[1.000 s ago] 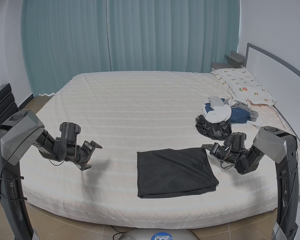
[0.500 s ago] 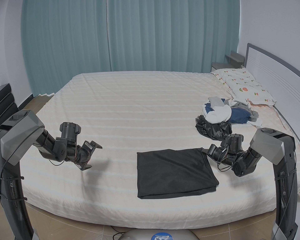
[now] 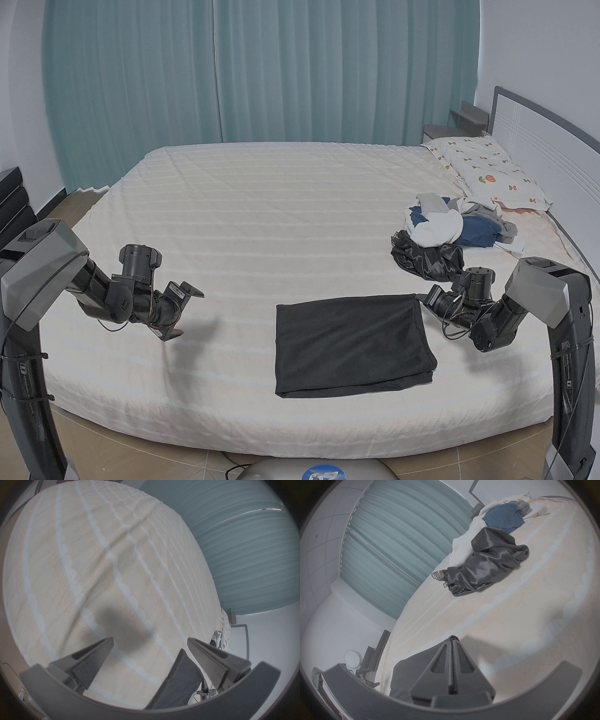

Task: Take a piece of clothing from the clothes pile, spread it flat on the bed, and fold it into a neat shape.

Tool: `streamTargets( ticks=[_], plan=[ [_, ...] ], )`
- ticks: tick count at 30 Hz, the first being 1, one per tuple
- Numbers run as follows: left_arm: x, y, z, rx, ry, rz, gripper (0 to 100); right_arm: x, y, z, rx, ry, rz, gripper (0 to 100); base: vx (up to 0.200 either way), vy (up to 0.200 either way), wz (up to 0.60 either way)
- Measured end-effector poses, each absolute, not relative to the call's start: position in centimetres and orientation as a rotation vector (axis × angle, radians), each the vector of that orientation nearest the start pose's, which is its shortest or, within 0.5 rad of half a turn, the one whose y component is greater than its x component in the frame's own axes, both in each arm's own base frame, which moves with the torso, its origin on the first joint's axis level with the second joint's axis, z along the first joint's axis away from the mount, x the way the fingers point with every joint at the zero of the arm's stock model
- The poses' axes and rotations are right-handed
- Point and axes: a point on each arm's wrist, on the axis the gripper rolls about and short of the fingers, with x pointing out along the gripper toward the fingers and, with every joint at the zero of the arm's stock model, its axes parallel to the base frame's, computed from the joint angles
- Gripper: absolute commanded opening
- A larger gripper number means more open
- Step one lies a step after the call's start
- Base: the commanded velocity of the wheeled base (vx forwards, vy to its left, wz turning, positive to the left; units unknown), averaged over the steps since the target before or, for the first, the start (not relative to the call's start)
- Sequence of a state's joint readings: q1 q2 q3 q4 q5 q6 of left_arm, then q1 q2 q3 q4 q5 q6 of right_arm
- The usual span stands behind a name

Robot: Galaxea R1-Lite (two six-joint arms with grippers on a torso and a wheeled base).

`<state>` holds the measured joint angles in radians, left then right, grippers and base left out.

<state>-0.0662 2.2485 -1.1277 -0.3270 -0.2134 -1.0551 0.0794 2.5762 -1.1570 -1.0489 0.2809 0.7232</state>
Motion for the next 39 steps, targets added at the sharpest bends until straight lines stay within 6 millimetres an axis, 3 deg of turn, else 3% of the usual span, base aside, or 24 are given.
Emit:
streamTargets(
  ticks=[9,10,21,29,39],
  plan=[
    [40.2,-3.2,3.6,-1.047,0.862,0.181,100,44.7,4.0,-4.3,0.746,0.494,0.195,0,0.0,0.0,0.0],
    [40.2,-3.2,3.6,-1.047,0.862,0.181,100,44.7,4.0,-4.3,0.745,0.495,0.194,100,0.0,0.0,0.0],
    [40.2,-3.2,3.6,-1.048,0.862,0.181,100,43.2,3.9,-3.8,0.754,0.483,0.195,100,0.0,0.0,0.0],
    [40.4,-3.3,3.9,-1.066,0.86,0.168,100,42.2,1.8,-2.3,0.818,0.444,0.149,100,0.0,-0.1,0.0],
    [39.9,-6.5,4.2,-1.053,0.898,0.106,100,42.3,1.2,-2.1,0.827,0.434,0.14,100,0.0,-0.2,0.0]
  ],
)
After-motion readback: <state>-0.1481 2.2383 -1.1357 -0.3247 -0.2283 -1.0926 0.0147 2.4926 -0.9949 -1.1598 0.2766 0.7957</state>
